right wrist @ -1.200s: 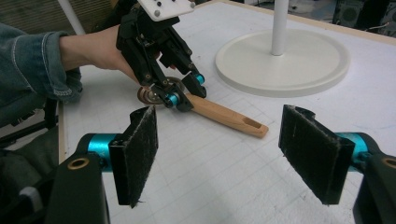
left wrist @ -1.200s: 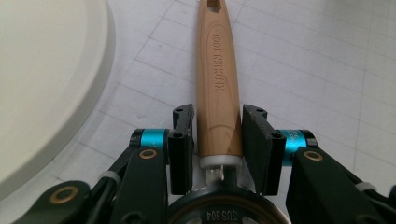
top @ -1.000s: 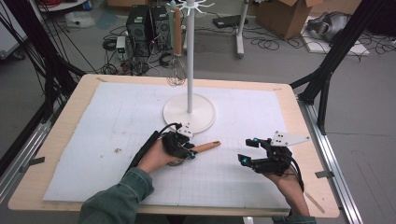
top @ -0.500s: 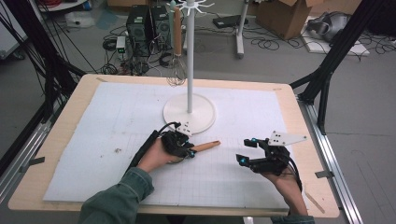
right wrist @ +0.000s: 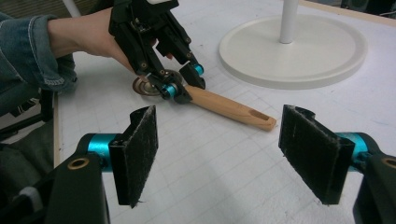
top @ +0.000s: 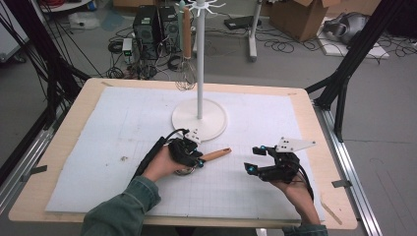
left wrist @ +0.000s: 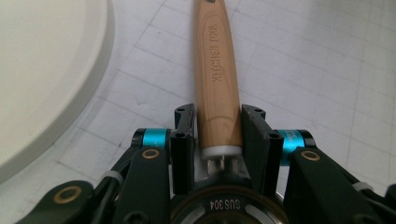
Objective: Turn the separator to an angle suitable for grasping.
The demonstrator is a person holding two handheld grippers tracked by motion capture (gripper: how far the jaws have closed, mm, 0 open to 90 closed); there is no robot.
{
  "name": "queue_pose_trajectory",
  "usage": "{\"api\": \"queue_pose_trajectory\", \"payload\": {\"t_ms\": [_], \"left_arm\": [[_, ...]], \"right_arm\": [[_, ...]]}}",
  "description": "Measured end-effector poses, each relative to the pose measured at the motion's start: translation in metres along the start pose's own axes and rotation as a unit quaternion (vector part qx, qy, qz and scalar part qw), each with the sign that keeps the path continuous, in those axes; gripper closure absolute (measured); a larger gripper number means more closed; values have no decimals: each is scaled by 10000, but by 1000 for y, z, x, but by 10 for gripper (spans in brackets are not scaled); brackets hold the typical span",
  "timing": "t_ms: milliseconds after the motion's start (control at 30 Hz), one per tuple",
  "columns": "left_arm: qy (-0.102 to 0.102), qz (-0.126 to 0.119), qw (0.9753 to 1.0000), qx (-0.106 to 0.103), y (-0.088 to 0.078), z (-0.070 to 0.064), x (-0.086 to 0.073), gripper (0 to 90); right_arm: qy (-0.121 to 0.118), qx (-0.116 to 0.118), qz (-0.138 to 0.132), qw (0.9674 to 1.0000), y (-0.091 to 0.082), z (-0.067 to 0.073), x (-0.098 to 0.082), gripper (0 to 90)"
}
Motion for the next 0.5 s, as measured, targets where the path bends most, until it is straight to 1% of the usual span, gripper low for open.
{"api": "queue_pose_trajectory", "payload": {"t_ms": [33,133,200,233,267,300,333,367,433,467,500], "left_arm": [[34,40,10000,15,-1,0,0,646],[21,81,10000,39,0,-3,0,619],[58,98,9999,43,1,-4,0,576],[61,106,9999,55,1,-4,0,584],[97,107,9998,128,1,-3,0,602],[141,119,9997,184,1,-2,0,645],[133,126,9996,227,2,-3,0,656],[192,158,9993,274,2,-3,1,674],[193,187,9992,302,2,-4,1,678],[224,207,9991,307,2,-4,1,679],[197,185,9992,306,2,-4,1,679]], "right_arm": [[10,-10,-10,10000,0,0,0,278],[4,-20,-22,10000,0,-1,0,278],[-10,-10,-23,10000,0,-1,-1,278],[-23,-9,-19,10000,0,-1,-1,278],[-21,-14,-18,10000,0,-1,-1,278],[9,0,4,10000,0,0,-2,278],[16,1,8,10000,1,0,-2,278],[17,-7,10,10000,1,-1,-2,278],[-5,-1,5,10000,3,-2,-2,278],[41,10,36,10000,3,-1,-3,278],[27,9,46,10000,5,-2,-3,278]]}}
Point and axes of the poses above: each handheld gripper's, and its own axes: y roughly forward along the jaws, x roughly out of its top, z roughly to its left, the point moved 6 cm from there along y, roughly forward along the jaws, and after that the axes turned 10 degrees about -z, right-handed, at the moved point
